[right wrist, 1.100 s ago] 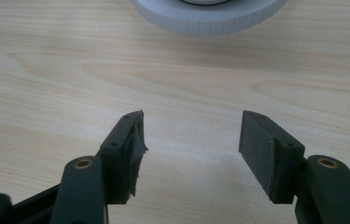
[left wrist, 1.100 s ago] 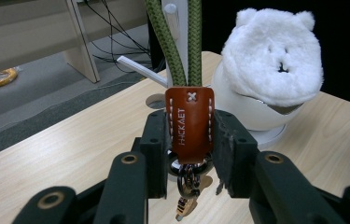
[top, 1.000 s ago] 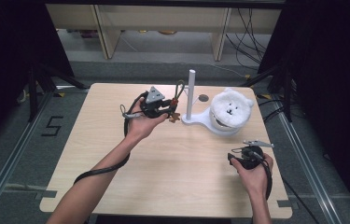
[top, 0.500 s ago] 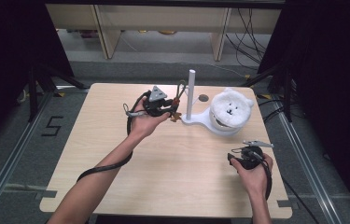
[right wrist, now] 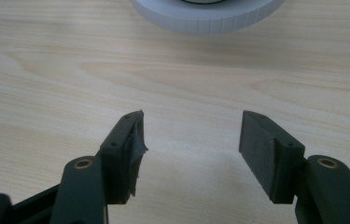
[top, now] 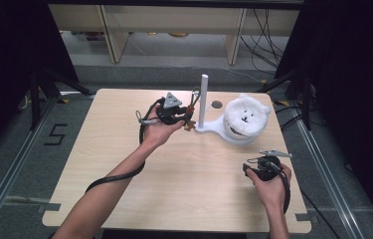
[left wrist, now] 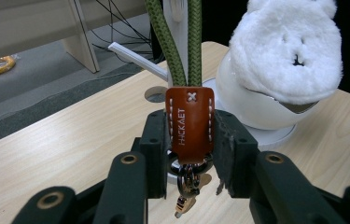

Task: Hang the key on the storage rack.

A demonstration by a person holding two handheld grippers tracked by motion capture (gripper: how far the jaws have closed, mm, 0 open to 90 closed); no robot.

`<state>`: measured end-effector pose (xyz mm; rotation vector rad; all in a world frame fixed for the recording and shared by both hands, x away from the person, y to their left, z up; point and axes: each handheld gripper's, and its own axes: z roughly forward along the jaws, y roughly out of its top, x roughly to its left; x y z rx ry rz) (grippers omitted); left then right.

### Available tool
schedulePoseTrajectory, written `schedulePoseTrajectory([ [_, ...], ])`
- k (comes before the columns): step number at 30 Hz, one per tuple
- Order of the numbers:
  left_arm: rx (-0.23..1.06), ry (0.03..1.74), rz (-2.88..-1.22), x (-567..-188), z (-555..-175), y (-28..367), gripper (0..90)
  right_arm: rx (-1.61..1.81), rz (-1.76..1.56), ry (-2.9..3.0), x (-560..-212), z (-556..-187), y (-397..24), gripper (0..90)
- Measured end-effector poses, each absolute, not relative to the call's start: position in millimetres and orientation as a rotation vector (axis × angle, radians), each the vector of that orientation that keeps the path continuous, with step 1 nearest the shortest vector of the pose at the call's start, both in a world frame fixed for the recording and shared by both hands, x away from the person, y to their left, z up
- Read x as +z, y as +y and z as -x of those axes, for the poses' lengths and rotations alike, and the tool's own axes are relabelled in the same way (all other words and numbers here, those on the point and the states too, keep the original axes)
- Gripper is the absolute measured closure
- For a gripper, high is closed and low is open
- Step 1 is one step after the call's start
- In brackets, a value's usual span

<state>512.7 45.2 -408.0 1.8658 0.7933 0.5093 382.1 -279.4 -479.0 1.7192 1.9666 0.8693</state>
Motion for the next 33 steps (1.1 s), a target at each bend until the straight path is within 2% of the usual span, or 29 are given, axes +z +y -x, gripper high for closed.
schedulePoseTrajectory([
  [22,0.517,0.806,-1.87,-414.3,-516.3,38.6,63.6,0.862,-1.672,2.007,-482.7,-382.4,-282.5,41.1],
  [33,0.526,0.793,-1.874,-408.2,-508.1,49.9,60.4,0.867,-1.714,1.994,-481.4,-381.8,-278.9,41.0],
])
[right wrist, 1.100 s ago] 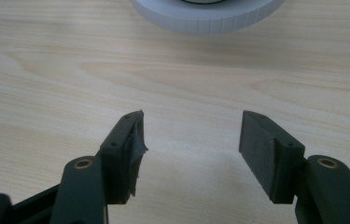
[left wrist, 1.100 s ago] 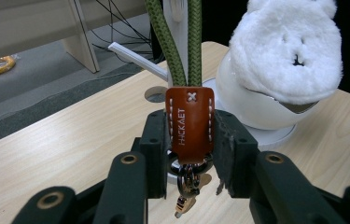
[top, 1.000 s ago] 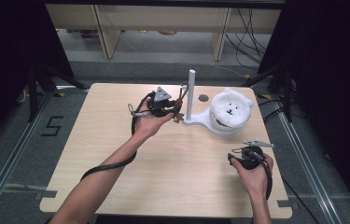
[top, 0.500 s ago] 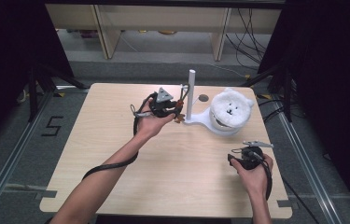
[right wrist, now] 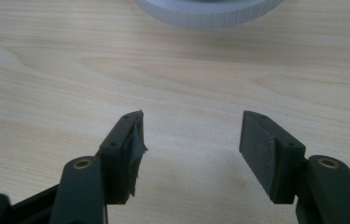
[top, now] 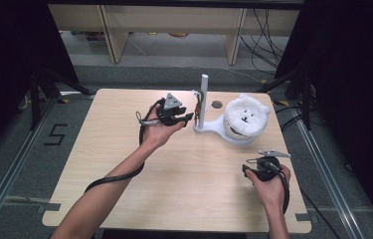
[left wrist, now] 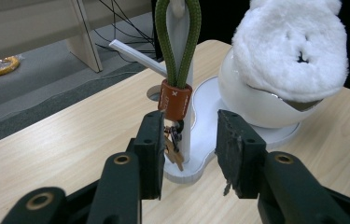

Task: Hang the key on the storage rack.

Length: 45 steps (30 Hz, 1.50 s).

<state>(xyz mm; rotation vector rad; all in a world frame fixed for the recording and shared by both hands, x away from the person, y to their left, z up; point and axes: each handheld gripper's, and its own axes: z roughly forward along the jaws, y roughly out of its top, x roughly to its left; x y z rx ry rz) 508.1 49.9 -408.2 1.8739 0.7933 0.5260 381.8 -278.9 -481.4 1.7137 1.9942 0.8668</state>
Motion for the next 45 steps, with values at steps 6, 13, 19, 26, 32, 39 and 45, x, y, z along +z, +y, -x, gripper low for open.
schedulePoseTrajectory([
  [6,0.536,0.793,-1.895,-406.9,-496.2,70.0,52.2,0.854,-1.688,1.992,-481.2,-381.5,-280.0,41.0],
  [13,0.564,0.817,-1.907,-411.6,-479.3,99.7,45.7,0.866,-1.721,1.982,-480.6,-381.3,-277.8,41.1],
  [19,0.577,0.83,-1.901,-417.3,-465.2,121.8,43.9,0.843,-1.681,1.985,-483.1,-382.4,-279.4,41.0],
  [26,0.586,0.869,-1.871,-434.9,-438.1,154.4,42.9,0.839,-1.717,1.981,-482.3,-381.9,-277.7,41.1],
  [32,0.577,0.935,-1.835,-467.4,-410.0,177.6,42.6,0.85,-1.697,1.984,-484.9,-382.7,-278.1,41.1],
  [39,0.601,0.997,-1.779,-498.3,-384.7,199.6,42.2,0.847,-1.725,1.983,-483.4,-381.7,-274.8,41.0],
  [45,0.631,1.031,-1.737,-515.0,-373.0,210.1,40.4,0.838,-1.712,1.983,-485.7,-382.3,-272.5,41.1],
])
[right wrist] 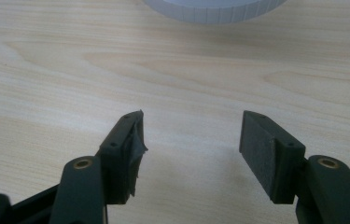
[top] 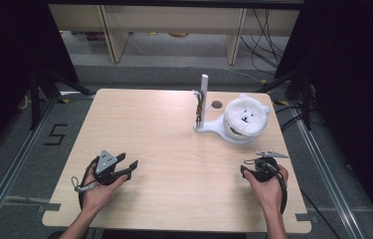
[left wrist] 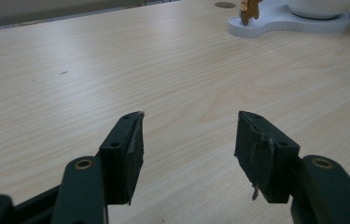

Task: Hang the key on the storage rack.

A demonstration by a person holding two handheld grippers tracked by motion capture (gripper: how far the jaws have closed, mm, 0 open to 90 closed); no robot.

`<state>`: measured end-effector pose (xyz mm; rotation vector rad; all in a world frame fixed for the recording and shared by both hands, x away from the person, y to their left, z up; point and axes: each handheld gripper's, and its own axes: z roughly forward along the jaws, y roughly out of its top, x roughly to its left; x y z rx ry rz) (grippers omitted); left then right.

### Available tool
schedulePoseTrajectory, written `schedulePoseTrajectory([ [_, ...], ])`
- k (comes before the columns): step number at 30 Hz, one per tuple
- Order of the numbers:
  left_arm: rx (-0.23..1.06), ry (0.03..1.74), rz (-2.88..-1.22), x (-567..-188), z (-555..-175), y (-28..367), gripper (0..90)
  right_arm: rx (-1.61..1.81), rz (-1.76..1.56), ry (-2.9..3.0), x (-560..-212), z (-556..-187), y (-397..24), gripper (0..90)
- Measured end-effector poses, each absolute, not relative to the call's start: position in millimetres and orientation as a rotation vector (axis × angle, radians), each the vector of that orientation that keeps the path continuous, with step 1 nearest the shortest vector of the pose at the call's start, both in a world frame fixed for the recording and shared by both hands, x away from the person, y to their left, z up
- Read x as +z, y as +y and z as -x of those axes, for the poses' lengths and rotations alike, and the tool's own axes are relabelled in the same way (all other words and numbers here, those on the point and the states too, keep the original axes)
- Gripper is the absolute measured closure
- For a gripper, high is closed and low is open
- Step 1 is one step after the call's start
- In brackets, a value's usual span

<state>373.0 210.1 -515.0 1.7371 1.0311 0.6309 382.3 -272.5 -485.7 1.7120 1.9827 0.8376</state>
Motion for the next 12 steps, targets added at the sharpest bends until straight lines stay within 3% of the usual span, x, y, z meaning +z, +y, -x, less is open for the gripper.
schedulePoseTrajectory([
  [12,0.645,1.021,-1.751,-522.4,-370.0,209.1,37.2,0.843,-1.708,1.986,-485.4,-381.4,-273.7,41.1],
])
